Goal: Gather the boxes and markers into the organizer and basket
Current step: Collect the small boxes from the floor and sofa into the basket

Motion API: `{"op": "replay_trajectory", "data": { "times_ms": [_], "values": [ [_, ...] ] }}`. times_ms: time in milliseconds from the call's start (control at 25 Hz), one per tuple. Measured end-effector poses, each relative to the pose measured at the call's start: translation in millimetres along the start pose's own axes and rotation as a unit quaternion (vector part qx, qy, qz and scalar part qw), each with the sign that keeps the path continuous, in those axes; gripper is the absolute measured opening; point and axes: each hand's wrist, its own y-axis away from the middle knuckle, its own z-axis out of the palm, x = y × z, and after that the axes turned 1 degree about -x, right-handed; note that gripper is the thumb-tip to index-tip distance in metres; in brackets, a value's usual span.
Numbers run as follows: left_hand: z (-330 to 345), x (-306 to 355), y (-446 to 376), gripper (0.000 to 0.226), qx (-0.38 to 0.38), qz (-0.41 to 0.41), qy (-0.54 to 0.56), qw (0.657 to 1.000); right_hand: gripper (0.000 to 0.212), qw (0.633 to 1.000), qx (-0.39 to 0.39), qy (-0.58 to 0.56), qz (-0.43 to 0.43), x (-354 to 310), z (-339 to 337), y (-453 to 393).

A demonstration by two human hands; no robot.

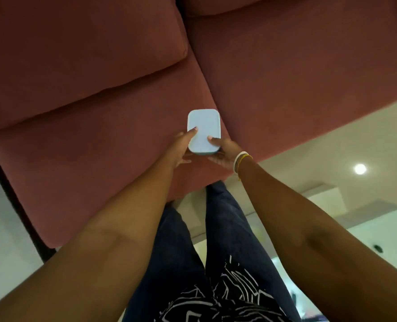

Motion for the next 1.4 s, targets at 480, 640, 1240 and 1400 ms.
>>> {"op": "replay_trajectory", "data": {
  "times_ms": [480,640,1240,1400],
  "values": [
    [-55,-170,48,0.052,-0.135,0.039,-0.282,0.949,0.027,0.927,0.104,-0.359,-0.03,266,44,70],
    [-62,-232,72,0.049,-0.168,0.041,-0.399,0.901,0.02,0.868,0.157,-0.469,-0.051,355,73,99],
    [-25,-442,156,0.065,-0.306,0.076,-0.655,0.686,0.044,0.626,0.332,-0.701,-0.075,603,80,162],
    [10,-484,144,0.073,-0.305,0.143,-0.71,0.618,0.019,0.585,0.382,-0.713,-0.059,650,39,154]
  ]
}}
